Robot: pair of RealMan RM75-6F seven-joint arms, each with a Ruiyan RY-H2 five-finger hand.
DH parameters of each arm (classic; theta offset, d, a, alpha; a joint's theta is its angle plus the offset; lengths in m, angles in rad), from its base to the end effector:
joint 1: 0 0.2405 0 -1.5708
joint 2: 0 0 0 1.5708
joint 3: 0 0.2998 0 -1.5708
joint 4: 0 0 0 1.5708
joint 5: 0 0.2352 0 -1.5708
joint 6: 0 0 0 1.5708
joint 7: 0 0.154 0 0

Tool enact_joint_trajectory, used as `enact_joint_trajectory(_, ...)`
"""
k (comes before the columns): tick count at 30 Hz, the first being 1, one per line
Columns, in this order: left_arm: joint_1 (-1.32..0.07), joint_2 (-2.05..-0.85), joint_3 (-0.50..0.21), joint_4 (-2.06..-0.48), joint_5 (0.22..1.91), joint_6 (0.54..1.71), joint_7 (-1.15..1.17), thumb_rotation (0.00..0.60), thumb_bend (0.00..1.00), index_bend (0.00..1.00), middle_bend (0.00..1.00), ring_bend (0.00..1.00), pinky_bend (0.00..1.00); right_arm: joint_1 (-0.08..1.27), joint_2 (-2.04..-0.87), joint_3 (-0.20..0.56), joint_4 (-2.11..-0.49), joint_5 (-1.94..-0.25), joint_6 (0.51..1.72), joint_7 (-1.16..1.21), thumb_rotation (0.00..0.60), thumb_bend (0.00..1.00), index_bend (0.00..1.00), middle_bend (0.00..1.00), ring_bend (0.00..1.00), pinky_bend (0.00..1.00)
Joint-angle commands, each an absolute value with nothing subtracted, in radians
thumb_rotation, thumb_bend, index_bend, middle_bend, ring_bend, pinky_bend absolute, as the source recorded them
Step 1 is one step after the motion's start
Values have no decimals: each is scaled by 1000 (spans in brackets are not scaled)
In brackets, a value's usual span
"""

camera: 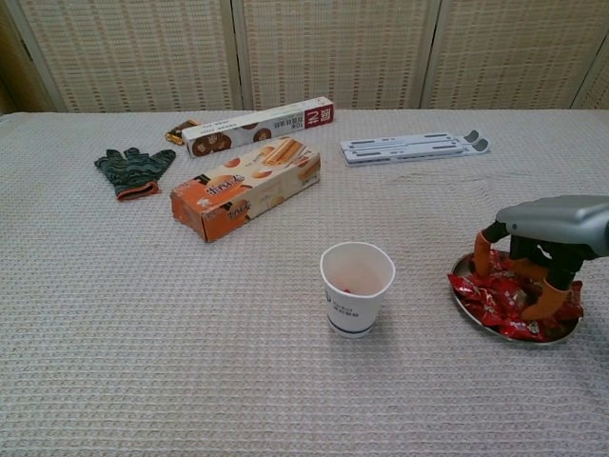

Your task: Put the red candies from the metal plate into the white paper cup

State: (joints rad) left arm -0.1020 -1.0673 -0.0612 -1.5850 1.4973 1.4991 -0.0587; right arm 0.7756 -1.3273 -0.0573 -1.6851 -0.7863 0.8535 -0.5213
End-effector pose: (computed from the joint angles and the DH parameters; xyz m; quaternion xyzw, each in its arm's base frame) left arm -0.3644 0.2061 0.1817 -0.5930 -0.3688 -0.3979 0.5950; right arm -0.2538 -0.3362 -0.0143 0.7860 -0.4336 0.1632 0.4092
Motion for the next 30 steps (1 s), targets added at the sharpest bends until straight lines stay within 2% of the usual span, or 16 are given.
enact_joint_trajectory(1,-102,-1067,-61,-1585,1498,1499,-60,600,621,290,133,82,302,772,-1333,-59,-1678,-795,854,-516,600,43,412,843,728,909)
enact_joint_trajectory(6,-103,-1067,-59,-1585,1500,1496,-61,600,621,290,133,82,302,765,-1338,-62,-1669,-810,852,-506,600,53,468,848,733,916)
enact_joint_trajectory(17,-103,-1065,-59,-1586,1501,1496,-66,600,621,290,133,82,302,748,-1340,-70,-1672,-828,887,-522,600,245,647,857,747,931)
enact_joint_trajectory(24,-104,-1066,-58,-1586,1502,1494,-64,600,621,290,133,82,302,736,-1338,-64,-1682,-827,915,-531,600,262,684,857,747,932)
enact_joint_trajectory(30,-103,-1065,-58,-1586,1501,1496,-66,600,621,290,132,82,302,721,-1285,-33,-1759,-864,947,-490,600,265,685,857,747,933)
